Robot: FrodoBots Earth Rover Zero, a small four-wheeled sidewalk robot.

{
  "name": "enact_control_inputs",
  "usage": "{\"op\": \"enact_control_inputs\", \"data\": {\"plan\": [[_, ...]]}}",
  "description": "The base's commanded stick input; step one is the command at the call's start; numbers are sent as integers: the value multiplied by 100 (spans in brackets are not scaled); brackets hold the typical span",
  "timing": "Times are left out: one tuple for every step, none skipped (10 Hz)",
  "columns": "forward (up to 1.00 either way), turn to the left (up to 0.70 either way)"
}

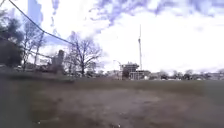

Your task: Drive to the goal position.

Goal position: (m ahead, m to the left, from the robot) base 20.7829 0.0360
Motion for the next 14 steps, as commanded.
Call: {"op": "enact_control_inputs", "data": {"plan": [[70, -27], [70, -27], [70, -23], [70, -2], [0, 0], [0, 0], [0, 0], [0, 0], [0, 0], [0, 0], [0, 0], [0, 0], [0, 0], [39, 0]]}}
